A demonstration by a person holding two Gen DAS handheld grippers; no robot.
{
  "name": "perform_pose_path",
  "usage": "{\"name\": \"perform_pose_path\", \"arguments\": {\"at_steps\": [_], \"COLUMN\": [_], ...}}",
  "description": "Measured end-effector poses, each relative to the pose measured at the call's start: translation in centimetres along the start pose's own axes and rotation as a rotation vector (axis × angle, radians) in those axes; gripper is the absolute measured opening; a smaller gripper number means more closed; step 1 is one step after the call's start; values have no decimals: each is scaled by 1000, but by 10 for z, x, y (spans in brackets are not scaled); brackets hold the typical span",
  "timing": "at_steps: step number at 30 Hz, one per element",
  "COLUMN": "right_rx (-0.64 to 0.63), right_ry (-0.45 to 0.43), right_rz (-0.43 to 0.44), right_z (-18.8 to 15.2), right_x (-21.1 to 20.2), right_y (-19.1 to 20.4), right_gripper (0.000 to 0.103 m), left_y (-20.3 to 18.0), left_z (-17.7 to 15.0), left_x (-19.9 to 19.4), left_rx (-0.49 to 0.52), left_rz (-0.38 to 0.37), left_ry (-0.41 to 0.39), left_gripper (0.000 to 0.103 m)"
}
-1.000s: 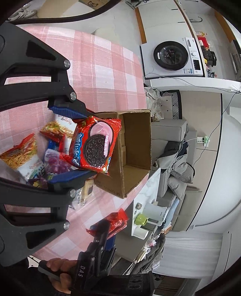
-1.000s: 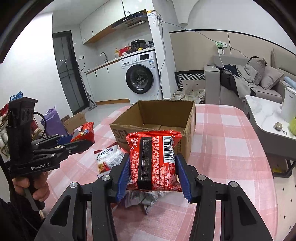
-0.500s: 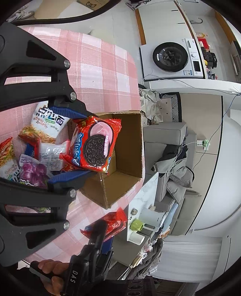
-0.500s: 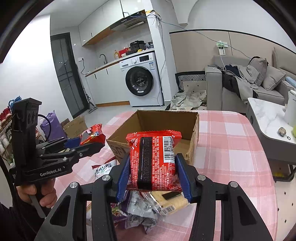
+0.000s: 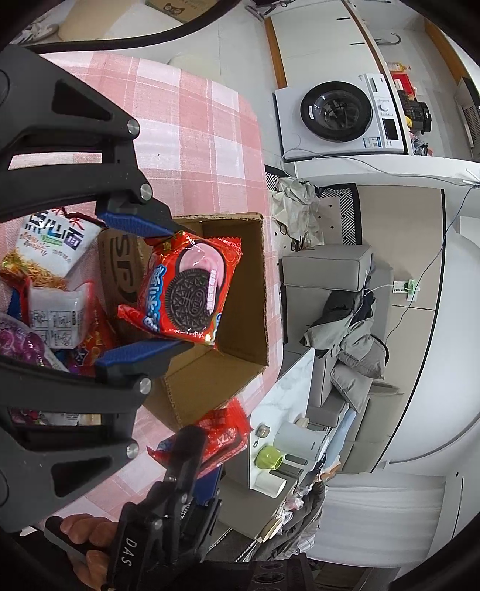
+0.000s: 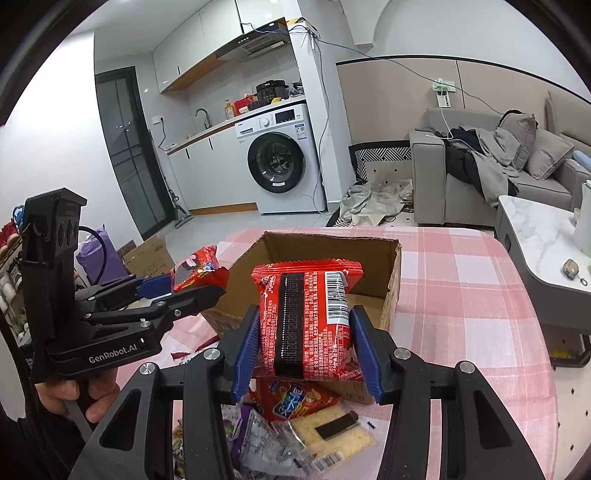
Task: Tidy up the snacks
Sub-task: 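Lift both red packs and carry them over the cardboard box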
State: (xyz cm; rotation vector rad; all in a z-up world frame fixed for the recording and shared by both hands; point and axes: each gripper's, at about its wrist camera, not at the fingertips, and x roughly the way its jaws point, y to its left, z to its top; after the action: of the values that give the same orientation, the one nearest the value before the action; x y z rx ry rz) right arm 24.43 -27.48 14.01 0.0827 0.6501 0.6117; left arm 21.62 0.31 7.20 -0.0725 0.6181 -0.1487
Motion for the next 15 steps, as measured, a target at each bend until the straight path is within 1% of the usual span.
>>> {"name": "perform_pose_path", "arguments": {"at_steps": [3,6,11,15], "right_rx": [0,2,6,27], "right_ry": [9,21,41,47], "right_rz": [-1,-2,-14,-11], "right_z": [5,8,10,12], "right_x": [11,21,37,46], "right_y": [-2,-4,-6,-11], "right_gripper": [49,49,49,49], "left_y": [2,5,8,11], "left_z": [3,5,4,4], "left_x": [9,22,42,57], "left_rx": [3,2,7,-3], "left_rz": [12,19,31,25], "left_ry": [-1,29,50,69], "left_gripper": [47,47,47,47]}}
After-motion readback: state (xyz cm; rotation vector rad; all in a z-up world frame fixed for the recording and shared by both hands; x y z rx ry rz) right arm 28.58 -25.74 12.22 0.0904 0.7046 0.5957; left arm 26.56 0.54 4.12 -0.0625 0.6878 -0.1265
